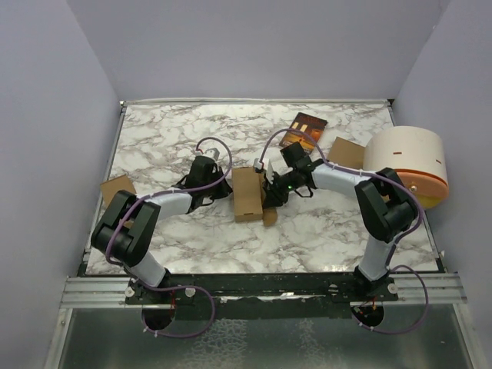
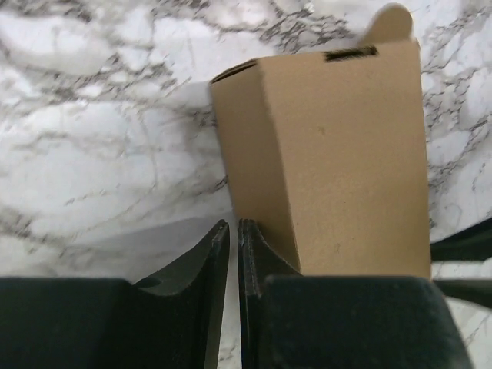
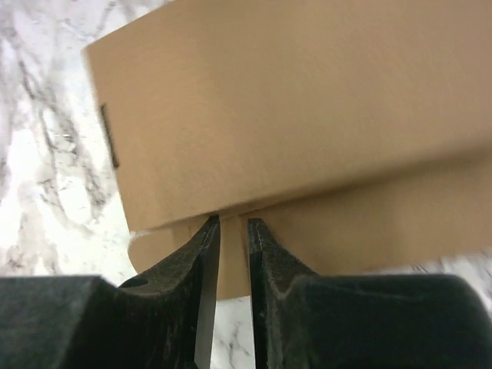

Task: Fold the paper box

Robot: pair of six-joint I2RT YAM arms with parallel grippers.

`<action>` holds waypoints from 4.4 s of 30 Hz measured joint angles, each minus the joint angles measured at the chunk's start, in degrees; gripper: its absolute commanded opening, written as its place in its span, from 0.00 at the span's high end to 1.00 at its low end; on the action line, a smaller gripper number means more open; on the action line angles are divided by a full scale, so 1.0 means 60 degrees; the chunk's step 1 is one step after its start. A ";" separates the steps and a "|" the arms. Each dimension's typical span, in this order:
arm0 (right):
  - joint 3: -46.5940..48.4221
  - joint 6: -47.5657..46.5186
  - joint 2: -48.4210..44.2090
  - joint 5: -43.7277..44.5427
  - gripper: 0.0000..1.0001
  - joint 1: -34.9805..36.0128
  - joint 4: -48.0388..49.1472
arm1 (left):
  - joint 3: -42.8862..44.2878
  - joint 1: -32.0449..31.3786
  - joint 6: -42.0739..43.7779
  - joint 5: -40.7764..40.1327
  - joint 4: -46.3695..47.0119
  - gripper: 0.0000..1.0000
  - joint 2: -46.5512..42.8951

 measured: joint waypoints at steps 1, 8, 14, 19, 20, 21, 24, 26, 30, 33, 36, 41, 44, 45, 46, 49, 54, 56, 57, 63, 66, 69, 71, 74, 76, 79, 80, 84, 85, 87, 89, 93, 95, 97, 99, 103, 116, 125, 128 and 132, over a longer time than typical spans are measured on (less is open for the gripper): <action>0.0022 -0.0040 0.0000 -0.0040 0.76 0.0098 -0.0033 | 0.0197 0.0000 0.0036 0.0091 0.0058 0.87 0.0186; 0.0113 -0.0539 -0.0087 -0.0273 0.66 0.0353 -0.0204 | 0.1089 0.0004 0.0284 0.0481 0.0280 0.85 0.0994; -0.0270 -0.1694 -0.1319 -0.0222 0.41 0.0244 -0.0554 | 0.1461 0.0058 0.0583 0.0430 0.0248 0.81 0.1137; -0.1694 -0.3115 -0.3417 -0.0889 0.00 0.0189 -0.0386 | 0.1089 0.0149 0.0867 -0.0029 -0.0004 0.75 0.0382; -0.1996 -0.3453 -0.3687 -0.1096 0.01 0.0193 -0.0306 | 0.0933 0.0153 0.0903 -0.0109 -0.0007 0.72 0.0084; -0.2328 -0.3971 -0.3916 -0.1319 0.01 0.0193 -0.0208 | 0.0725 0.0164 0.0943 -0.0211 0.0000 0.67 -0.0291; -0.3293 -0.5548 -0.4175 -0.1854 0.01 0.0193 -0.0248 | 0.0171 0.0197 0.0994 -0.0346 0.0106 0.48 -0.1362; -0.3544 -0.6255 -0.3945 -0.1989 0.01 0.0208 -0.0390 | -0.0291 0.0197 0.0969 -0.0415 0.0375 0.34 -0.2138; -0.3646 -0.6827 -0.3690 -0.1883 0.12 0.0433 -0.0175 | -0.1286 0.0204 0.0703 -0.0481 0.1082 0.28 -0.3289; -0.3665 -0.6947 -0.3526 -0.1555 0.20 0.0794 0.0200 | -0.1734 0.0215 0.0455 -0.0404 0.1402 0.29 -0.3548; -0.3541 -0.6907 -0.3147 -0.1162 0.44 0.0973 0.0291 | -0.1759 0.0219 0.0321 -0.0168 0.1457 0.44 -0.3348; -0.3060 -0.6240 -0.2812 -0.0798 0.94 0.0892 0.0372 | -0.1410 0.0266 0.0357 -0.0004 0.1290 0.69 -0.2441; -0.2845 -0.5286 -0.2794 -0.0576 0.99 0.0780 0.0903 | -0.1053 0.0291 0.0546 -0.0029 0.1086 0.75 -0.1876; -0.2830 -0.5016 -0.2776 -0.0430 0.99 0.0761 0.1126 | -0.0871 0.0321 0.0612 -0.0033 0.1016 0.75 -0.1621; -0.2830 -0.4615 -0.2707 -0.0204 0.99 0.0750 0.1428 | -0.0685 0.0346 0.0710 -0.0033 0.0973 0.76 -0.1359; -0.2798 -0.3756 -0.2248 0.0510 0.99 0.0747 0.2160 | -0.0146 0.0404 0.0929 -0.0029 0.0922 0.76 -0.0557; -0.2685 -0.2903 -0.1475 0.1592 0.99 0.0750 0.2856 | 0.0186 0.0459 0.1042 0.0222 0.0951 0.78 0.0408; -0.2656 -0.2728 -0.1362 0.1865 0.99 0.0776 0.3013 | 0.0204 0.0459 0.1035 0.0503 0.1024 0.79 0.0714; -0.2601 -0.2652 -0.1293 0.1996 0.99 0.0820 0.3067 | 0.0204 0.0459 0.1035 0.0623 0.1075 0.79 0.0841; -0.2073 -0.2350 -0.0903 0.2390 0.98 0.1147 0.3472 | 0.0211 0.0419 0.0896 0.1424 0.1475 0.80 0.1118; -0.1993 -0.2222 -0.0794 0.2448 0.97 0.1242 0.3479 | 0.0149 0.0313 0.0838 0.1501 0.1668 0.80 0.1133; -0.1993 -0.2109 -0.0747 0.2455 0.95 0.1286 0.3446 | 0.0073 0.0208 0.0798 0.1501 0.1800 0.80 0.1144; -0.1989 -0.2029 -0.0736 0.2455 0.94 0.1286 0.3402 | 0.0073 0.0164 0.0754 0.1501 0.1956 0.80 0.1242; -0.1993 -0.1938 -0.0736 0.2455 0.92 0.1286 0.3359 | 0.0073 0.0131 0.0707 0.1497 0.2076 0.79 0.1297; -0.1993 -0.1912 -0.0736 0.2477 0.92 0.1286 0.3333 | 0.0073 0.0131 0.0696 0.1483 0.2080 0.78 0.1300; -0.1989 -0.2018 -0.0765 0.2550 0.90 0.1286 0.3279 | 0.0076 0.0124 0.0681 0.1392 0.2036 0.76 0.1290; -0.1993 -0.2146 -0.0823 0.2605 0.88 0.1279 0.3187 | 0.0080 0.0120 0.0678 0.1355 0.1967 0.76 0.1260; -0.2091 -0.2739 -0.1293 0.2623 0.84 0.1169 0.2852 | 0.0080 0.0102 0.0681 0.1220 0.1366 0.74 0.0984; -0.2167 -0.2958 -0.1534 0.2612 0.84 0.1122 0.2776 | 0.0080 0.0102 0.0685 0.1169 0.1213 0.74 0.0889; -0.2302 -0.3279 -0.1974 0.2554 0.84 0.1064 0.2601 | 0.0080 0.0102 0.0710 0.1053 0.0900 0.73 0.0652; -0.2382 -0.3610 -0.2371 0.2404 0.83 0.0987 0.2375 | 0.0087 0.0106 0.0732 0.0929 0.0688 0.73 0.0430; -0.2441 -0.4331 -0.2896 0.1687 0.72 0.0812 0.1796 | 0.0102 0.0117 0.0820 0.0674 0.0233 0.73 -0.0062; -0.2641 -0.4932 -0.3224 0.1082 0.63 0.0761 0.1413 | 0.0098 0.0127 0.0874 0.0590 -0.0040 0.72 -0.0397; -0.3075 -0.5697 -0.3690 0.0324 0.59 0.0736 0.0976 | 0.0091 0.0127 0.0925 0.0572 -0.0175 0.72 -0.0820; -0.3501 -0.6317 -0.3993 -0.0346 0.59 0.0736 0.0576 | 0.0033 0.0127 0.0933 0.0656 -0.0146 0.72 -0.1300; -0.3836 -0.6947 -0.3960 -0.0827 0.57 0.0892 0.0284 | -0.0277 0.0131 0.0801 0.1228 0.0368 0.72 -0.2182; -0.4411 -0.6681 -0.3202 0.0714 0.58 0.2142 0.2160 | -0.0903 -0.0036 -0.0124 0.2874 0.2401 0.71 -0.1610; -0.4503 -0.6437 -0.3009 0.1483 0.72 0.2426 0.3064 | -0.0903 -0.0168 -0.0138 0.2940 0.2707 0.72 -0.0998; -0.4503 -0.6306 -0.2983 0.1574 0.79 0.2444 0.3158 | -0.0903 -0.0175 -0.0091 0.2940 0.2710 0.73 -0.0787; -0.4503 -0.6120 -0.2983 0.1661 0.85 0.2444 0.3235 | -0.0907 -0.0175 -0.0033 0.2936 0.2710 0.74 -0.0506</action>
